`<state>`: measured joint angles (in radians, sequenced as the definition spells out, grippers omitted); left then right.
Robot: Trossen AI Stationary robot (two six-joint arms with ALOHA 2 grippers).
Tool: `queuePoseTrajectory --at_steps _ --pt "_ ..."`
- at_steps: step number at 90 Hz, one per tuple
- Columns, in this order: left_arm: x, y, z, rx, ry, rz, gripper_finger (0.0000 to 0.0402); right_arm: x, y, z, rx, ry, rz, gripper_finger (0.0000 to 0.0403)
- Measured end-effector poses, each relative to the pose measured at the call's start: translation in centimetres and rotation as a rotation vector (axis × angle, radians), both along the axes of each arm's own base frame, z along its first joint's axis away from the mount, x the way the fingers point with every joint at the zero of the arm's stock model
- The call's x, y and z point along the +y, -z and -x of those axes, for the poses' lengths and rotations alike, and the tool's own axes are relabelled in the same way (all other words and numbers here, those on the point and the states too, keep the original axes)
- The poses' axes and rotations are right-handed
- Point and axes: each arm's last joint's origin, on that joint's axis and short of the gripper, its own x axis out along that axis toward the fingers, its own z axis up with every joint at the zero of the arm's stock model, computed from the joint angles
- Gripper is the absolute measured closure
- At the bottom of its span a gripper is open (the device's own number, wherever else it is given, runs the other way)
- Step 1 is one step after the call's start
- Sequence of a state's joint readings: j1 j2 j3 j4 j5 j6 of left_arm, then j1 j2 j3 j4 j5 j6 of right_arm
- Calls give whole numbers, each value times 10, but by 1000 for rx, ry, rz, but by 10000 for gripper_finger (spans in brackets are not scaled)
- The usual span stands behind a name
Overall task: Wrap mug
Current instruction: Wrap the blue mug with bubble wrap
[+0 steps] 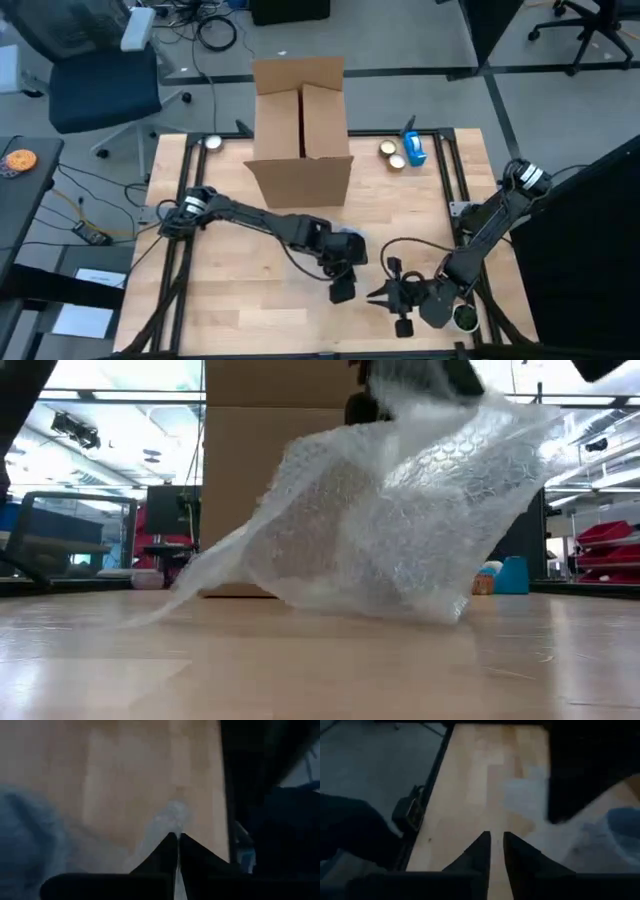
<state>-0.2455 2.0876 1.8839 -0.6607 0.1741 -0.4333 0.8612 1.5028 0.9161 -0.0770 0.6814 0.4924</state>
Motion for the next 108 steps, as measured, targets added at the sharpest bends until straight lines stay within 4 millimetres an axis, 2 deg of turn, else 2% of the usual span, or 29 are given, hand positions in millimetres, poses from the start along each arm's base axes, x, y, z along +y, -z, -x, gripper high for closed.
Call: queuePoseTrajectory --at_steps 24,41,53,65,79,89,98,108 --pt "4 -2 1 -2 -4 -20 402 -9 13 8 133 100 -11 279" --pt "13 -22 8 -56 -49 -87 402 -14 13 3 127 141 -27 229" --pt "21 -33 11 -96 -74 -124 402 -25 12 -6 85 248 -24 210" --pt "23 -32 11 -92 -81 -131 402 -39 12 -17 75 321 -37 206" --pt "24 -28 14 -52 -90 -155 402 -55 12 -30 103 360 -64 215" --pt "26 -26 16 -26 -133 -199 402 -63 13 -35 119 345 -12 239" --pt "27 -25 17 -14 -154 -206 402 -70 12 -41 122 341 25 282" --pt "26 -25 17 -20 -151 -226 402 -77 10 -49 121 305 21 361"
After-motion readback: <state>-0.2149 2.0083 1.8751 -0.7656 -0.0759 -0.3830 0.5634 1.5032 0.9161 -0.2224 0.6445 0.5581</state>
